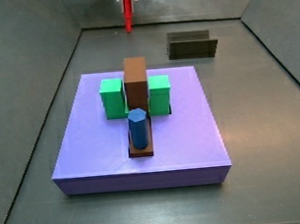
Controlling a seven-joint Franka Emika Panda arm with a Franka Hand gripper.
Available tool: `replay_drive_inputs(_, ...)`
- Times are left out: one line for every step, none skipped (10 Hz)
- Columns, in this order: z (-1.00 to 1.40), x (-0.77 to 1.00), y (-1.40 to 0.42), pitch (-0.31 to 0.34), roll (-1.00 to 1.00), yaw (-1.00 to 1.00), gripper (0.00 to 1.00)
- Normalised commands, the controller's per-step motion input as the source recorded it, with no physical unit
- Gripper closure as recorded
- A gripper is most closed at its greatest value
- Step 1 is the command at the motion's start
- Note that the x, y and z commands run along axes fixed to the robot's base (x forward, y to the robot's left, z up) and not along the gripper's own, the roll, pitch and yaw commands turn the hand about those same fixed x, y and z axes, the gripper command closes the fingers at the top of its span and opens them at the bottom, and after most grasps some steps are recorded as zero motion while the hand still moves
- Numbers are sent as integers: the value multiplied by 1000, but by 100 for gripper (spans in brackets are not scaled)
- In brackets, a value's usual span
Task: Pick up the red object. Move up. Move to above the board. Insert the red object.
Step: Pick up the red object, then move up.
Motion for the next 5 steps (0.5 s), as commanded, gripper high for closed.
replay_drive_inputs(0,0,0,0,0,0,100)
replay_drive_inputs(833,0,0,0,0,0,100)
replay_drive_inputs(756,-3,-11,10,10,1,100)
replay_drive_inputs(426,-8,-12,29,66,3,100)
replay_drive_inputs(245,5,-5,30,88,10,100)
